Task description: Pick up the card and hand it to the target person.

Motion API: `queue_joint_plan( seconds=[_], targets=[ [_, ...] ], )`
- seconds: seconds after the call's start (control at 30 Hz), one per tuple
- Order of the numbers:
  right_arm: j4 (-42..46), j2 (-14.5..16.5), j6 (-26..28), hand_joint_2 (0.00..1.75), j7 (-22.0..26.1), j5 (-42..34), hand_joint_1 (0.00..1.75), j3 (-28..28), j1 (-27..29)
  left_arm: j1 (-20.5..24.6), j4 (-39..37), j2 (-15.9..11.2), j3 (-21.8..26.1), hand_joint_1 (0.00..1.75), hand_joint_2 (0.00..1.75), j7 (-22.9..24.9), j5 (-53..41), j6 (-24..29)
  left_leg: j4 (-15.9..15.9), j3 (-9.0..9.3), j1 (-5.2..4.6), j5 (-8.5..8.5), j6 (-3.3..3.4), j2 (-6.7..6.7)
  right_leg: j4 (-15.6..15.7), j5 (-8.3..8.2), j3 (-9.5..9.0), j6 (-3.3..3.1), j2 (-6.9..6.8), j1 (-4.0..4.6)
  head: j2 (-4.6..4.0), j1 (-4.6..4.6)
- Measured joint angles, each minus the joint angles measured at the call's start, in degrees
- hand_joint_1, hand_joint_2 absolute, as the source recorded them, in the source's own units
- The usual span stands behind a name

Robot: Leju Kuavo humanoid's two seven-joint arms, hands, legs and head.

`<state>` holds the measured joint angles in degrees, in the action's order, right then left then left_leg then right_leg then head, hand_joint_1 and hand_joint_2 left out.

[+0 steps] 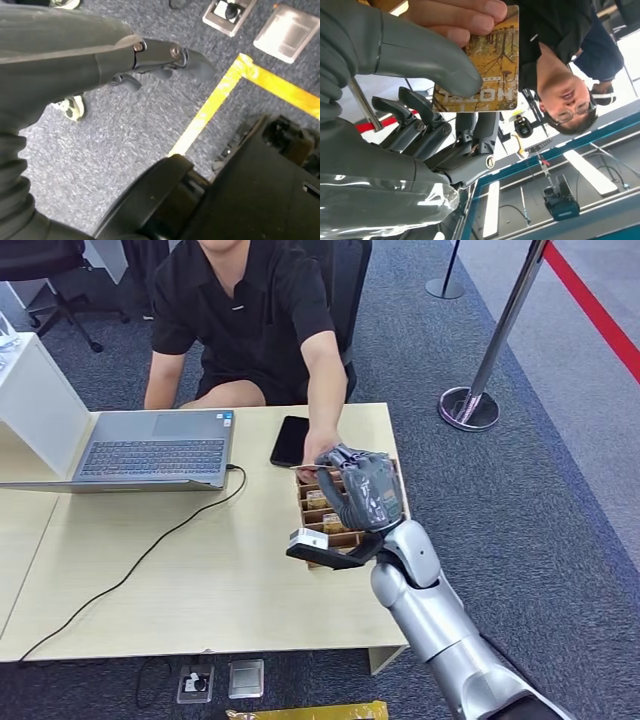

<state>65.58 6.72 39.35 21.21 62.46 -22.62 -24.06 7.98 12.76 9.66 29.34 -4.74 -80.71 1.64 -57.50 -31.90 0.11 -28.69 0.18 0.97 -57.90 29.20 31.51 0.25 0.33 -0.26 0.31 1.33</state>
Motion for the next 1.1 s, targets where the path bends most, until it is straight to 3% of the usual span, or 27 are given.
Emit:
queue_joint_plan(
  seconds=[0.03, 0.07, 0.17, 0.33, 0.5, 0.73, 1.1],
  targets=[
    [-0.38, 0.20, 0.01, 1.75, -0.05, 0.27, 0.32, -0.06, -0.09, -0.06, 0.00, -0.02, 0.01, 0.00, 0.00, -0.11, 0.24, 0.31, 0.00, -0.01, 0.00, 0.00, 0.00, 0.01, 0.00, 0.00, 0.01, 0.00, 0.00, 0.00, 0.00, -0.02],
    [-0.68, 0.33, 0.01, 1.31, 0.00, 0.38, 0.00, -0.06, -0.15, -0.13, 0.00, -0.02, 0.01, 0.00, 0.00, -0.17, 0.50, 0.55, 0.00, -0.01, 0.00, 0.00, 0.00, 0.01, 0.00, 0.00, 0.01, 0.00, 0.00, 0.00, 0.00, -0.04],
    [-1.48, 0.56, 0.02, 0.00, 0.25, 0.53, 0.00, -0.01, -0.30, -0.38, -0.02, 0.13, 0.02, 0.00, 0.00, -0.09, 1.01, 1.02, 0.00, -0.02, 0.00, 0.00, 0.00, 0.00, 0.00, 0.00, 0.02, 0.00, 0.00, 0.00, 0.01, 0.00],
    [-2.03, 0.85, 0.05, 0.00, 1.16, 1.15, 0.00, 1.87, -0.14, -0.81, -0.07, 0.21, 0.02, 0.00, 0.00, 0.28, 1.31, 1.42, -0.01, -0.01, 0.00, 0.00, 0.00, 0.00, 0.01, 0.00, 0.03, 0.00, 0.00, 0.00, 0.01, -0.01],
    [-2.03, 1.32, 0.11, 0.00, 3.21, 0.88, 0.00, 8.76, 1.12, -1.27, -0.14, 0.20, 0.07, 0.00, 0.00, 0.48, 1.72, 1.86, -0.02, -0.01, 0.00, 0.00, 0.00, 0.01, 0.02, 0.00, 0.03, 0.00, -0.01, 0.00, 0.01, -0.04],
    [-5.78, 0.80, 0.14, 0.00, 6.13, -0.80, 0.00, 27.51, 3.41, -2.01, -0.20, 0.20, 0.17, 0.00, 0.00, 1.30, 2.22, 2.31, -0.03, -0.05, -0.01, -0.01, 0.01, 0.03, 0.07, 0.00, 0.05, 0.01, -0.04, -0.01, 0.01, 0.06],
    [-20.42, -2.83, 0.24, 0.00, 0.13, 4.69, 0.00, 54.12, 6.34, -2.23, -0.24, 0.20, 0.17, 0.00, 0.00, 2.79, 2.17, 2.16, -0.02, -0.07, 0.00, -0.03, 0.02, 0.06, 0.09, 0.01, 0.10, 0.00, -0.06, -0.01, 0.01, -0.07]
  ],
)
